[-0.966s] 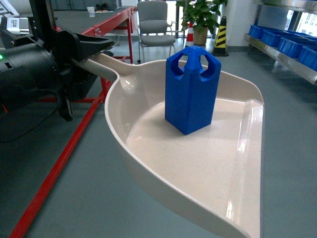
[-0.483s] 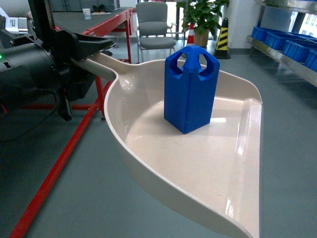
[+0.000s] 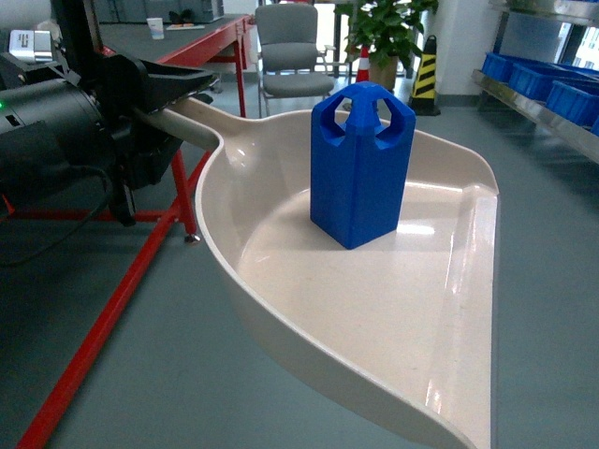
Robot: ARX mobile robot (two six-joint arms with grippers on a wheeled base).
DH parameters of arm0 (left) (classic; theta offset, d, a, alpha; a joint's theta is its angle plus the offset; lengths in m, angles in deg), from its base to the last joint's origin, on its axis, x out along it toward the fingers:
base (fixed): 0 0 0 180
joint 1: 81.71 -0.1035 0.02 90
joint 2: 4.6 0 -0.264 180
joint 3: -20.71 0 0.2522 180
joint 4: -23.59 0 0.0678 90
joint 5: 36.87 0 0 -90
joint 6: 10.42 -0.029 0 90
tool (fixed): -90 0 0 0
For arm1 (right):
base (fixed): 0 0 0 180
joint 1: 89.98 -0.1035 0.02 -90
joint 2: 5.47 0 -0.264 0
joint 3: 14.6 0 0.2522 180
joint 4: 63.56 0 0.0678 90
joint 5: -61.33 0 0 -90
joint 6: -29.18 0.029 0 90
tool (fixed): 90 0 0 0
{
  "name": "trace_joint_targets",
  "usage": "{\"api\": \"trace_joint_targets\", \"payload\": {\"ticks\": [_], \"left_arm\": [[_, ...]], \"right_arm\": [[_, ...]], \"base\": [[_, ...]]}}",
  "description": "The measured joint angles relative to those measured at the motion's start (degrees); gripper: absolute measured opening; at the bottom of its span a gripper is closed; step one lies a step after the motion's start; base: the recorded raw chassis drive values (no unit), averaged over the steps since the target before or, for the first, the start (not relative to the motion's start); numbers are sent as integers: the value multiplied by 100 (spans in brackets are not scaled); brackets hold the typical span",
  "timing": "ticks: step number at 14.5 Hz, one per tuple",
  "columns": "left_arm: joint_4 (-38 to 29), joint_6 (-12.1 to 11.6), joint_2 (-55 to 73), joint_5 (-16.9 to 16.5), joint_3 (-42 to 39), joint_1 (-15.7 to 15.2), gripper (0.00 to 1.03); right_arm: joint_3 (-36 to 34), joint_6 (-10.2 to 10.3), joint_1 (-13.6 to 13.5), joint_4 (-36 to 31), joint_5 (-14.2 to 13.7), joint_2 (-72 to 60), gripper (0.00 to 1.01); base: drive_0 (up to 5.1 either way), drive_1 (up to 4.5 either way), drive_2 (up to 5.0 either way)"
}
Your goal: Place part in tray to right shelf
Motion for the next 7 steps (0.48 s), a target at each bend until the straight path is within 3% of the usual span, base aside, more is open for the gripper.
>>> {"api": "trace_joint_targets", "payload": {"ticks": [7], "left_arm": [[-2, 0, 0, 4, 0, 4, 13]], "right_arm": [[2, 0, -2, -2, 2, 2, 98]], "base": [[-1, 397, -399]]}}
